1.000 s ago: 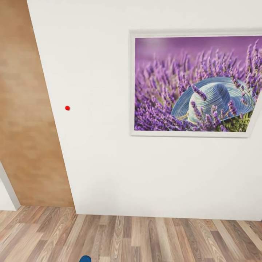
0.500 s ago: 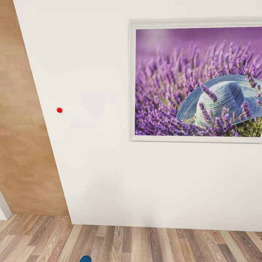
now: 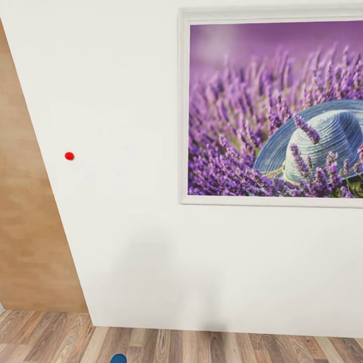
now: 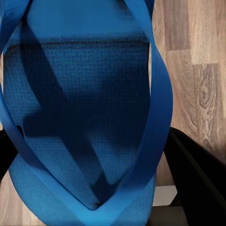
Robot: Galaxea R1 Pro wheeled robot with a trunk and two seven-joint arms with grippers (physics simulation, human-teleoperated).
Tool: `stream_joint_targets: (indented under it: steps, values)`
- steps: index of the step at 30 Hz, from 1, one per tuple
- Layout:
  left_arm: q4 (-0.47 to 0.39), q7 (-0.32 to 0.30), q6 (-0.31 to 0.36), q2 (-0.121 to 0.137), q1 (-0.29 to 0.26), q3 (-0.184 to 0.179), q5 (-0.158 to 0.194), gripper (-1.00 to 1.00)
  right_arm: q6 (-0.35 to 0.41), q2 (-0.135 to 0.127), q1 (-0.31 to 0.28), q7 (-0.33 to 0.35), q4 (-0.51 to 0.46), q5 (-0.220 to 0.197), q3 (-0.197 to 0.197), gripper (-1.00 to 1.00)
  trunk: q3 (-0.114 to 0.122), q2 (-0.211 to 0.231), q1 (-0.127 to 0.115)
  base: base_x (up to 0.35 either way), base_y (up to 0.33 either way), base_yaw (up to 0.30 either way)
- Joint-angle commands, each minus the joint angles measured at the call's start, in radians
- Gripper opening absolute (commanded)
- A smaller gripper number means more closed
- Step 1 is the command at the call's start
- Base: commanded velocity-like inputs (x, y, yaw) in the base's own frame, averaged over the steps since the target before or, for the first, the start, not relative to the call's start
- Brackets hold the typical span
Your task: In the bedroom, move the book from the bed onto either nightstand, and place the two sandals side by side next to the bed.
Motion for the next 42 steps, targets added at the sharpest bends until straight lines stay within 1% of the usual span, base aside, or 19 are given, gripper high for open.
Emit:
stream_joint_targets:
  steps: [1, 8, 16, 29, 34, 42]
  values:
    - [0.001, 0.004, -0.004, 0.000, -0.001, -0.009, 0.010, -1.00, -0.003, 0.000, 0.000, -0.003, 0.001, -0.004, 0.006, -1.00, 0.000, -0.001, 0.001, 0.216, 0.000, 0.039]
    - [0.001, 0.006, -0.004, 0.000, 0.000, -0.009, 0.010, -1.00, -0.003, 0.001, 0.000, -0.002, 0.002, -0.001, 0.006, -1.00, -0.001, -0.001, 0.001, 0.111, 0.000, 0.049]
    - [0.000, 0.007, -0.004, -0.001, 0.009, -0.008, 0.010, -1.00, -0.004, 0.001, 0.000, 0.003, 0.001, 0.001, 0.007, -1.00, -0.002, -0.001, 0.001, 0.013, 0.000, 0.007]
    - [0.000, 0.006, -0.004, 0.000, 0.010, -0.007, 0.010, -1.00, -0.005, -0.001, 0.000, 0.004, 0.001, 0.002, 0.006, -1.00, -0.002, -0.001, 0.001, 0.007, 0.000, 0.000]
    - [0.000, 0.005, -0.003, 0.001, 0.010, -0.007, 0.010, -1.00, -0.005, 0.000, 0.000, 0.004, 0.001, 0.002, 0.006, -1.00, -0.002, -0.001, 0.001, 0.139, 0.000, 0.000]
    - [0.000, 0.005, -0.004, 0.000, 0.010, -0.009, 0.010, -1.00, -0.005, 0.001, 0.000, 0.004, 0.001, 0.002, 0.006, -1.00, -0.002, -0.001, 0.001, 0.244, 0.000, 0.000]
